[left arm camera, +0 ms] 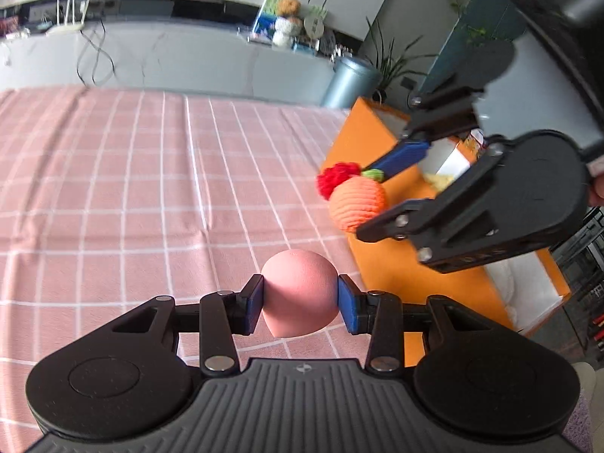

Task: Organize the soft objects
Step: 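Carry the pink sponge with the left gripper while the right carries the crocheted fruit over the box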

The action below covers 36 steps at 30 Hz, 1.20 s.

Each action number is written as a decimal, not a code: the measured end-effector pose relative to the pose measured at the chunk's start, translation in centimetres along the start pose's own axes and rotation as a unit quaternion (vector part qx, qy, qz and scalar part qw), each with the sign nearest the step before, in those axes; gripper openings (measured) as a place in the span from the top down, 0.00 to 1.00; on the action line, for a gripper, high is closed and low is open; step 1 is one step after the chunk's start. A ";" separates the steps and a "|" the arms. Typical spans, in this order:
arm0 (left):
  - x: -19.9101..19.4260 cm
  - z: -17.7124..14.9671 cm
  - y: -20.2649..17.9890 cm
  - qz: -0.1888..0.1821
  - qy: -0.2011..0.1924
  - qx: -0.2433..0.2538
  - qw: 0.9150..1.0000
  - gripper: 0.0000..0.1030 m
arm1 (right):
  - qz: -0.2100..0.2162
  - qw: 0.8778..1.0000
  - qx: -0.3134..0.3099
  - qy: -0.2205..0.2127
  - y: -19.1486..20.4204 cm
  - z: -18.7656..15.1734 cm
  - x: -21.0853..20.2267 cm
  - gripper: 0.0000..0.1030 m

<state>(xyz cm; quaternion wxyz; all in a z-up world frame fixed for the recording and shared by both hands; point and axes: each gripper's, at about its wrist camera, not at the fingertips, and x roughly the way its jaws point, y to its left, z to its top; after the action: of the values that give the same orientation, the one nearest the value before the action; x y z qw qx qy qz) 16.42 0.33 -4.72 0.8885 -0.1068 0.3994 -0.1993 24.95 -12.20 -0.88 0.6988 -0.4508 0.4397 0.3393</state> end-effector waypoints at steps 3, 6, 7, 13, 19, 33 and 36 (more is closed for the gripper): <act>-1.9 0.7 -1.5 0.001 -0.019 0.012 1.000 0.54 | -0.014 0.999 0.017 -0.027 0.1 -1.4 -3.2 0.60; -3.5 1.2 -3.4 -0.001 -0.037 0.033 0.999 0.54 | -0.034 0.998 0.028 -0.040 0.2 -3.6 -5.9 0.60; -4.0 1.4 -3.9 -0.003 -0.043 0.039 0.998 0.54 | -0.038 0.998 0.035 -0.042 0.2 -4.3 -6.6 0.60; -4.5 1.7 -8.8 -0.027 -0.064 0.084 0.994 0.54 | -0.067 0.993 0.085 -0.041 0.1 -9.7 -9.2 0.60; -3.2 1.5 -13.7 -0.047 -0.059 0.145 0.987 0.54 | -0.072 0.989 0.128 -0.027 0.5 -14.3 -9.2 0.60; 3.9 0.2 -19.1 -0.060 0.017 0.265 0.962 0.54 | -0.033 0.985 0.170 0.006 -0.6 -17.9 -4.3 0.59; 5.3 0.0 -19.0 -0.059 0.032 0.284 0.956 0.54 | -0.024 0.984 0.174 0.013 -0.8 -18.2 -3.3 0.59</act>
<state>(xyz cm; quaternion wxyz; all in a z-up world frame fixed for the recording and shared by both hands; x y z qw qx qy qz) 14.48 -19.02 -1.60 0.8555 0.1330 0.3476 -0.3600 18.80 -29.63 -1.36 0.7688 -0.3374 0.4899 0.2348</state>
